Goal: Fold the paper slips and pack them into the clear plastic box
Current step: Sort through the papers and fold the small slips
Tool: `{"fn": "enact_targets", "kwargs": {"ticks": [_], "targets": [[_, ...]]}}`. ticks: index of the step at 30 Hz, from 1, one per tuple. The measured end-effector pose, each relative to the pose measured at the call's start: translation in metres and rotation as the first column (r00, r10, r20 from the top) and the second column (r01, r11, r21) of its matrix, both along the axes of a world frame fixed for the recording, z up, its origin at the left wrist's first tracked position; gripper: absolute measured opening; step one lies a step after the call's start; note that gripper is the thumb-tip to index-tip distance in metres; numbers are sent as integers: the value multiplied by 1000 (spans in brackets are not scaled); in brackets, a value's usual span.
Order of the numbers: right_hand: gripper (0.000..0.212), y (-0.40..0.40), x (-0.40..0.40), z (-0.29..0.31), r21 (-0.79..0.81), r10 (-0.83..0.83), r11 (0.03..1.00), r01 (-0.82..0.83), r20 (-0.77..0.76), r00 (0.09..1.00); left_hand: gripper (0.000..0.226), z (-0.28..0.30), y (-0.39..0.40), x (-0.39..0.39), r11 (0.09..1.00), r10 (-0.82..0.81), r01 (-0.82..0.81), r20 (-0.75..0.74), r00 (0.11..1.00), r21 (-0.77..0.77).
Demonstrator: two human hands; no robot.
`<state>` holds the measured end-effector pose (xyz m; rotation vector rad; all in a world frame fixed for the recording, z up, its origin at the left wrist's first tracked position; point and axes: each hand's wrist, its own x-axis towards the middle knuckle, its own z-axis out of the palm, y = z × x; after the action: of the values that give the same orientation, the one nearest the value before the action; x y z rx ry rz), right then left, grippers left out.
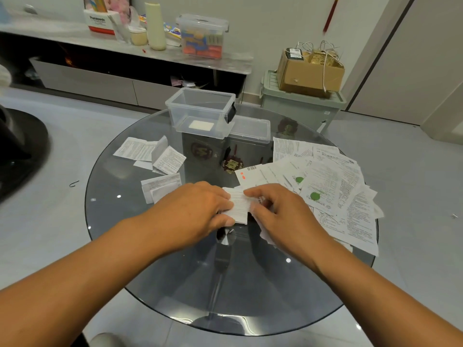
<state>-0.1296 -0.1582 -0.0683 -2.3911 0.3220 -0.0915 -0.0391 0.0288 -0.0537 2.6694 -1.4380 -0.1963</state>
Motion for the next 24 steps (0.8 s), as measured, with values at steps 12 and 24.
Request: {"fn": "enact_targets", "kwargs": {"ticks": [12,24], "targets": [[61,11,17,2,247,-40,968,44,-23,999,69,-16,0,-5,852,205,-354,-376,904,-385],[29,10,19,22,421,-72,905,64,3,997,14,25,11,5,481,169,-637,-649,742,-603]]}}
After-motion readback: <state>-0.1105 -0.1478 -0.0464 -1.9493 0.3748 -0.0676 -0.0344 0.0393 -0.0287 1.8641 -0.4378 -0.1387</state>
